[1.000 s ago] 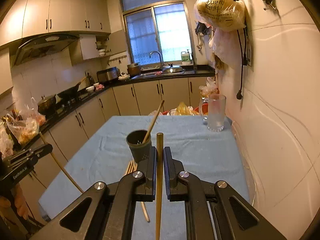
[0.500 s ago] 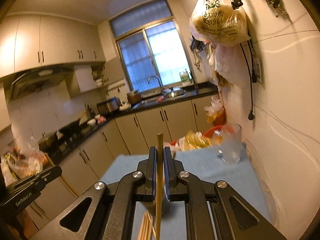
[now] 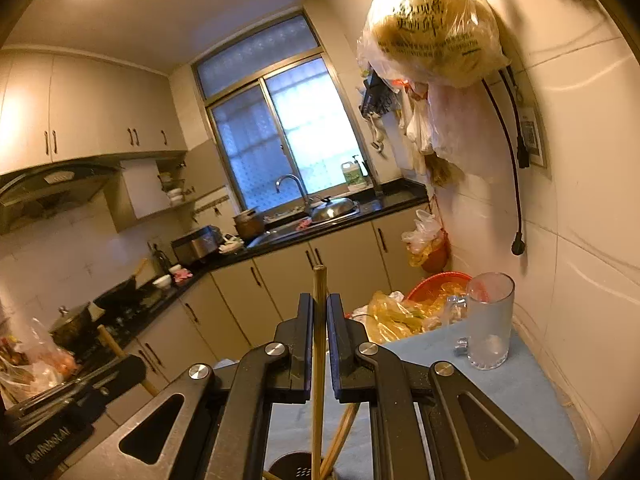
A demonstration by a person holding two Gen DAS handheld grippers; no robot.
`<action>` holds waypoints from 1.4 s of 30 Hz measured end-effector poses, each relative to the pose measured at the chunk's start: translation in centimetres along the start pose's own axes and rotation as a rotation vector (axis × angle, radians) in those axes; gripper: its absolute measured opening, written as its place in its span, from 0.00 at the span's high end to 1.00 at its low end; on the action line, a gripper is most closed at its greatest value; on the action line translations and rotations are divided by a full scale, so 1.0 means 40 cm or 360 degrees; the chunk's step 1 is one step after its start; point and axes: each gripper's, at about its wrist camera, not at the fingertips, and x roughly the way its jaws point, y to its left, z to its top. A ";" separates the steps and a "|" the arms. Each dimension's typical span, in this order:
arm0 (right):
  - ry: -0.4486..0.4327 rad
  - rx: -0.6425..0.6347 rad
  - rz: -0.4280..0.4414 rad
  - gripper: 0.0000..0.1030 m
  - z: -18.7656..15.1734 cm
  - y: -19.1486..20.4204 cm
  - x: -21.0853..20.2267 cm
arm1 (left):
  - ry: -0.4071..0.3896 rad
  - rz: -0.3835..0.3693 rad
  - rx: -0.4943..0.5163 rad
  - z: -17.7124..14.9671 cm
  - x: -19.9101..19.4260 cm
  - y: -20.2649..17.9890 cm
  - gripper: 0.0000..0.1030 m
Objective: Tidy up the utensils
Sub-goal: 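Raise both held chopsticks upright and carry them above the black cup, then open both grippers to release the chopsticks into the black cup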
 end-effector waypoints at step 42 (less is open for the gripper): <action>0.0447 -0.0321 -0.0089 0.30 -0.120 -0.067 -0.274 | 0.0265 0.0225 -0.0178 -0.310 -0.231 0.150 0.44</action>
